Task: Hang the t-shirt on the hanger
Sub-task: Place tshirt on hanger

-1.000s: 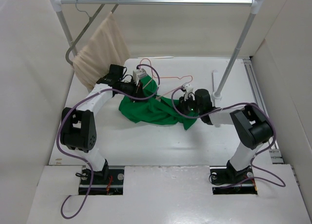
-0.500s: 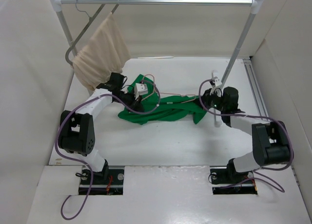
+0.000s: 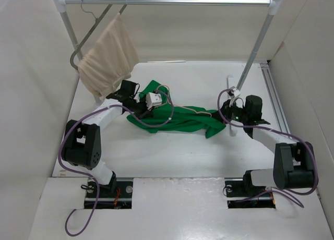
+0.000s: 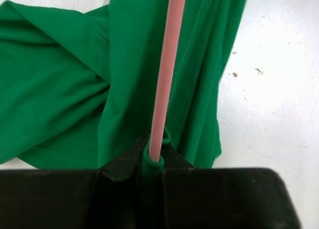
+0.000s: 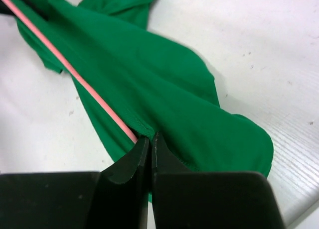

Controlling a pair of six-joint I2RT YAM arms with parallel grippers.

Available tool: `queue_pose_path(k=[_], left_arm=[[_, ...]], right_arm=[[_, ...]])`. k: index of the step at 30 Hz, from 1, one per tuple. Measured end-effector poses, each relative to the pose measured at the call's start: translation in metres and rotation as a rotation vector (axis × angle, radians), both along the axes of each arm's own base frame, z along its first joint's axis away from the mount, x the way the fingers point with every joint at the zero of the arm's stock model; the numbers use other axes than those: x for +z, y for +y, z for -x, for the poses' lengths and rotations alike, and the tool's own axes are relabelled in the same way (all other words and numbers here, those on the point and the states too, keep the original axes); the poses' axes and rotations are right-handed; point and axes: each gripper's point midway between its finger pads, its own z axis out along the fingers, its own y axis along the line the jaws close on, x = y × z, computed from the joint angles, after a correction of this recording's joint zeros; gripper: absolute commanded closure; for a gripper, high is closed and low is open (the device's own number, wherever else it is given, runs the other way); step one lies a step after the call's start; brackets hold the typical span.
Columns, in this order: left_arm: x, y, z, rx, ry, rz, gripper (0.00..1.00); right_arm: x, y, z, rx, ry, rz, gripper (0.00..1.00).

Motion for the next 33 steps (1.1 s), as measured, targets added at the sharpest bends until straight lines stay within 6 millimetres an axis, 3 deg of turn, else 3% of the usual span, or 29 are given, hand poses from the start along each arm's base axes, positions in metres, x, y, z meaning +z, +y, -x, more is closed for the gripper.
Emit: queue_pose_path(k=[4,16,27,33], left_arm=[[-0.002,-0.003,-0.003,0.006,-0.03,-0.029,1.0],[0.01,-0.006,-0.025,0.091,-0.109,-0.054,1.0],[0.022,-0.004,-0.043,0.156,-0.239,-0.148,1.0],[0.03,-0.004,-0.055,0.176,-0.301,-0.148,1.0]], right_arm=[[-0.001,-0.001,0.006,0.052,0.0,0.016,1.0],[0.029,0.0,0.011,0.21,-0.1,0.103,1.0],[0.031,0.015,0.02,0.408,-0.106,0.228,1.0],[0.036,0.005,0.018,0.414,-0.118,0.257,1.0]])
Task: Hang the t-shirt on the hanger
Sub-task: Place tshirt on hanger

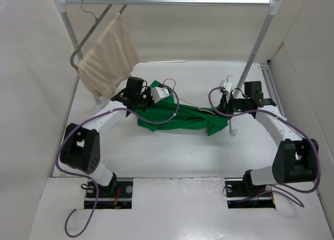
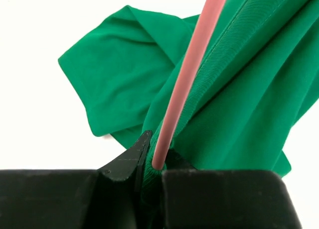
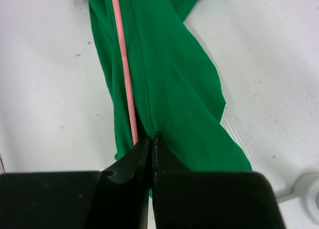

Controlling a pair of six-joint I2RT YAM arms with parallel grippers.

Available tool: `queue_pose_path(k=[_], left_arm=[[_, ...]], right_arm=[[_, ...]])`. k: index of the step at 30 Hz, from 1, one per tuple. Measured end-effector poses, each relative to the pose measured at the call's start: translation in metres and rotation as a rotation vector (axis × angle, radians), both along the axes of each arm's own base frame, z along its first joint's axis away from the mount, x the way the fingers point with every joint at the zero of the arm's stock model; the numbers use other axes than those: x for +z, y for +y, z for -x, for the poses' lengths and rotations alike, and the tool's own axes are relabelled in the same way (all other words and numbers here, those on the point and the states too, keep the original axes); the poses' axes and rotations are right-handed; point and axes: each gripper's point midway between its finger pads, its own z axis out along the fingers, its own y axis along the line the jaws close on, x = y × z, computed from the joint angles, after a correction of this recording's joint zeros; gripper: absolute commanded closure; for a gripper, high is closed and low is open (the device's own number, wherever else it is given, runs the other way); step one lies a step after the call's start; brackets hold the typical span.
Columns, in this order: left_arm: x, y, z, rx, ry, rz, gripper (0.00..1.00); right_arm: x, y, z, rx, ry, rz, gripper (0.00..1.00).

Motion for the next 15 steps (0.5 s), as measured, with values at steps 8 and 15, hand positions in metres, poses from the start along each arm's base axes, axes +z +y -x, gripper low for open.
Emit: queue_pose_path(k=[8,15], left_arm=[[-0.023,0.02,-0.012,0.006,-0.064,-0.144,1.0],[-0.015,0.023,-0.026,-0.002,-0.136,-0.203,1.0]], right_arm=[[0.016,0.0,-0.014,-0.056,-0.023,0.076,1.0],[0.027,0.008,-0.022,-0.107,-0.044,0.187,1.0]])
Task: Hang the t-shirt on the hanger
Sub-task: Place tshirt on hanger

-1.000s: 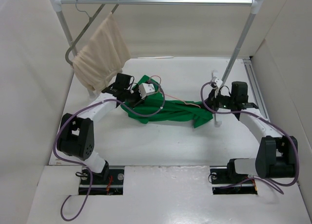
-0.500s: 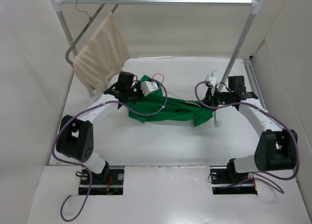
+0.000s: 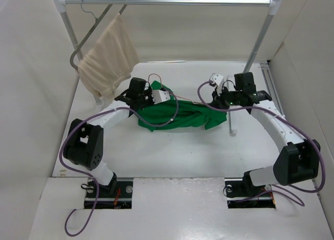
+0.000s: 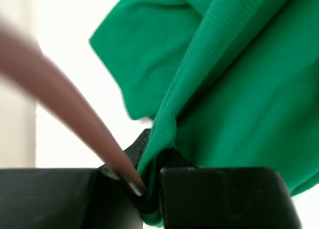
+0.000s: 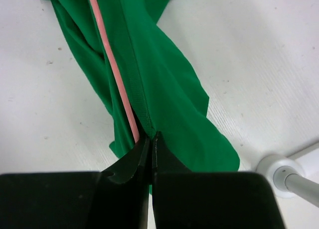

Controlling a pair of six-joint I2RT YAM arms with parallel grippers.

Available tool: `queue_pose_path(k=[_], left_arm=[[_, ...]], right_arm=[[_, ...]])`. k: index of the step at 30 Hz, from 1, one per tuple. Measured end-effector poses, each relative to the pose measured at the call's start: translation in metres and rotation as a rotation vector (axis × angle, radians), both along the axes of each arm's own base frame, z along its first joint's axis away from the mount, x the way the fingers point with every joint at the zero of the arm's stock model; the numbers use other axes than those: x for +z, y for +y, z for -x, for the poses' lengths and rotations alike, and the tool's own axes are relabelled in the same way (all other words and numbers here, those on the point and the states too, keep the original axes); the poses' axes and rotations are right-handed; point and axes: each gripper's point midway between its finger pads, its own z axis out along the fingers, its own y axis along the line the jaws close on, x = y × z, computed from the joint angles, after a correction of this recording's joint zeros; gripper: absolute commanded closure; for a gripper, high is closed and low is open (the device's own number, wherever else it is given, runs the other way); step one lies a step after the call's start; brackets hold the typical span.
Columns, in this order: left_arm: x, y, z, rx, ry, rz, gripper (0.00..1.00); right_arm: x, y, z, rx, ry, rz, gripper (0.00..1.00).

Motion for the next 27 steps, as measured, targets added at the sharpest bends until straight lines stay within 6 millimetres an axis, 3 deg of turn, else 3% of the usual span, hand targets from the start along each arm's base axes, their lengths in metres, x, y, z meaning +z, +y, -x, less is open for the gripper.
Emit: queue_pose_path(k=[4,8,13,17,20,27], left_arm=[[0.007,-0.003,-0.004,0.003,-0.046,-0.073,1.0],[-0.003,-0.004,0.001,-0.028,-0.091,-0.14,1.0],[-0.017,-0.006,0.004,-0.1,-0.145,-0.171,1.0],[-0.012,-0.01,-0.001,-0.135,-0.2,-0.182,1.0],[-0.01,-0.009,-0.004,-0.129,-0.204,-0.188,1.0],[-0.007,0.015,-0.018,-0.035,-0.145,-0.21,1.0]], right_arm=[[-0.004,0.005,-0.005,-0.034,0.025,0.05,1.0],[-0.018,0.003,-0.008,-0.063,0.079,0.083,1.0],[-0.022,-0.015,-0.014,-0.136,0.121,0.054,1.0],[-0.018,-0.023,-0.012,-0.169,0.125,0.048,1.0],[-0.015,-0.012,-0.006,-0.127,0.099,0.081,1.0],[-0.008,0.045,0.018,0.066,0.003,0.121,1.0]])
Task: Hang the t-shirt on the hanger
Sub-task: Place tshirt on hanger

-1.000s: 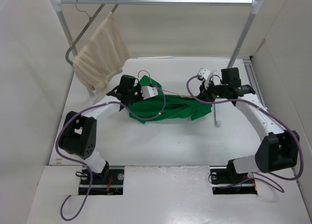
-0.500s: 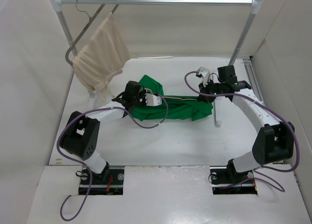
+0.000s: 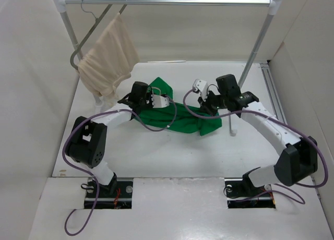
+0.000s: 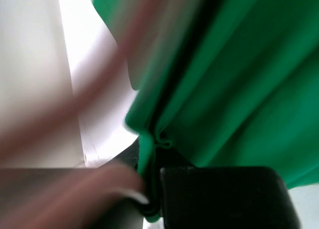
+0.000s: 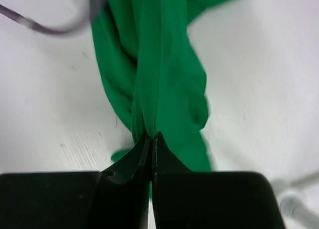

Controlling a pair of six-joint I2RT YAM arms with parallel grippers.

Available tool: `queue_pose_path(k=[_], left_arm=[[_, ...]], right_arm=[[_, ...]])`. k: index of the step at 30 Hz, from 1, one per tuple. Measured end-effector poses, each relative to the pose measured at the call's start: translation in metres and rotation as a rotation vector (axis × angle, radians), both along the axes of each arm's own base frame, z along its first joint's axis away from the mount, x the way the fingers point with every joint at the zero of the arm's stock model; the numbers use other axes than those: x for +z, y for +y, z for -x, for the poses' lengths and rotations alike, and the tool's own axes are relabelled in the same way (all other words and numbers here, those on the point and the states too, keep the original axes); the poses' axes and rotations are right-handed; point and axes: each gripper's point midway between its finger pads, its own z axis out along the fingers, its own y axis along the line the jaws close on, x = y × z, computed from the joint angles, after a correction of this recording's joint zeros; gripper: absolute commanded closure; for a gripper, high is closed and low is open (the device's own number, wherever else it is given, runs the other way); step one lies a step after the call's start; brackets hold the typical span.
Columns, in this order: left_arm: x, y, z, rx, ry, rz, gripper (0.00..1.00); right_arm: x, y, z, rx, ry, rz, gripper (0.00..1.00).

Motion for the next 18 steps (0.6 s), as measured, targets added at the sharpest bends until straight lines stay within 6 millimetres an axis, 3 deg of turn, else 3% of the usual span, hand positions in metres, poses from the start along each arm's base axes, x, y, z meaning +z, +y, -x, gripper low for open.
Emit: queue_pose_path(k=[4,8,11,13,15,18], left_arm=[[-0.02,0.018,0.011,0.047,0.073,-0.098,1.0],[-0.03,0.014,0.027,0.035,0.157,-0.111,1.0],[-0.02,0.004,0.03,0.034,0.219,-0.056,1.0],[-0.01,-0.006,0.032,0.016,0.26,0.005,1.0],[-0.001,-0.014,0.035,-0.005,0.302,0.06,1.0],[0.005,-0.023,0.045,-0.038,0.37,0.127,1.0]], right_arm=[[0.037,0.035,0.009,0.103,-0.102,-0.12,1.0],[0.062,0.05,0.004,0.124,-0.15,-0.242,1.0],[0.062,0.054,0.0,0.12,-0.137,-0.277,1.0],[0.057,0.052,-0.005,0.11,-0.126,-0.287,0.94],[0.044,0.042,-0.011,0.088,-0.103,-0.289,0.85],[0.018,0.018,-0.021,0.022,-0.045,-0.267,0.57]])
